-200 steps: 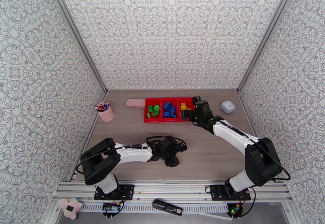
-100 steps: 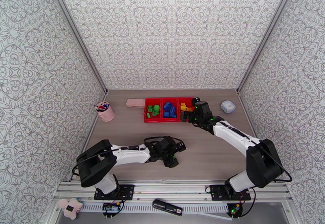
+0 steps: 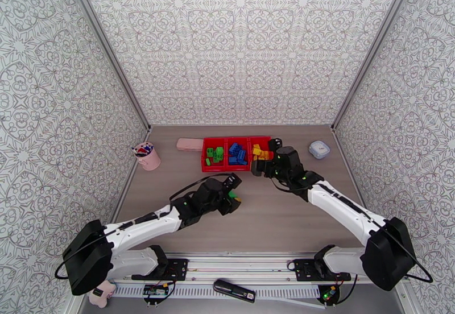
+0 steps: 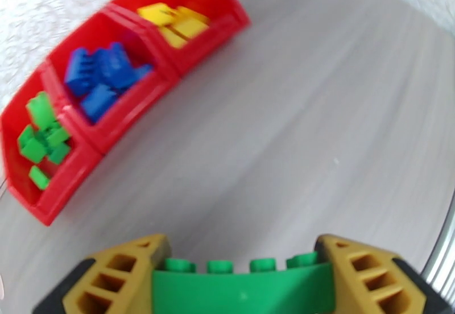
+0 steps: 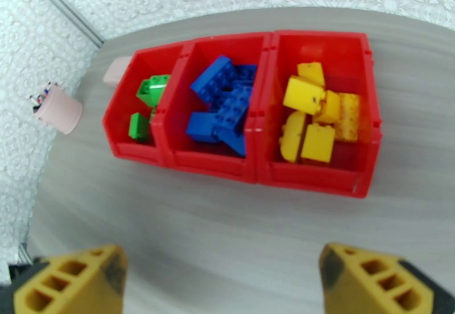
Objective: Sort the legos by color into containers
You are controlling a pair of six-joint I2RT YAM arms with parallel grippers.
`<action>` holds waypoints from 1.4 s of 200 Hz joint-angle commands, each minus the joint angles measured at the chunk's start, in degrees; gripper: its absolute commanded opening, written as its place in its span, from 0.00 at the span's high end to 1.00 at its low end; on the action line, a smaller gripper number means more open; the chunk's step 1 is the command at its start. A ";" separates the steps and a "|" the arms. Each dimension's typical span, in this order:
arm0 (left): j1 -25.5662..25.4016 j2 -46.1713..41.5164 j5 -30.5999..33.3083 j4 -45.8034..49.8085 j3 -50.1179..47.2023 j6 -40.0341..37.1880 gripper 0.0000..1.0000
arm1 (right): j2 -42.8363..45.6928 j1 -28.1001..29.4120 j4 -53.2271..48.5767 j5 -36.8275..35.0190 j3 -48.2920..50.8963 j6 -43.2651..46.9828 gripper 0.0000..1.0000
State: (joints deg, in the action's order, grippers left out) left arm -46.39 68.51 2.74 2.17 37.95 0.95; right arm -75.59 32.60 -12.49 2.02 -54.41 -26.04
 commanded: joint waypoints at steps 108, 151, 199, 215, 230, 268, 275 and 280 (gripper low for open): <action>20.07 13.75 3.41 8.28 16.12 20.54 0.57 | -5.57 8.52 1.33 -1.52 -6.38 2.56 0.06; 22.50 25.91 3.17 13.65 29.55 19.60 0.57 | -5.28 8.86 2.90 -1.70 -7.30 3.35 0.06; 25.53 37.34 -0.65 19.31 42.30 20.13 0.57 | -3.36 8.91 2.71 -3.19 -6.22 3.51 0.06; 26.15 40.26 -1.72 21.28 45.96 20.24 0.57 | -2.57 8.88 2.57 -3.97 -5.47 3.37 0.05; 26.35 42.39 -2.48 22.16 48.32 19.65 0.57 | -1.87 8.88 2.57 -4.52 -4.79 3.14 0.05; 26.70 45.11 -3.59 23.29 50.97 18.09 0.48 | -0.52 8.88 2.12 -6.60 -3.67 2.83 0.05; 26.81 45.34 -3.69 23.23 51.08 17.82 0.44 | -0.23 8.87 1.86 -7.12 -3.59 2.80 0.05; 26.90 45.34 -3.98 23.10 51.12 17.60 0.41 | -0.03 8.83 1.70 -7.50 -3.44 2.88 0.05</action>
State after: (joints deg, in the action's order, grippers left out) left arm -20.08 112.81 0.82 23.09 86.94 20.38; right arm -77.06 41.17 -10.37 -2.52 -59.18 -23.07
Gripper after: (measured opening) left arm 0.625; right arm 0.947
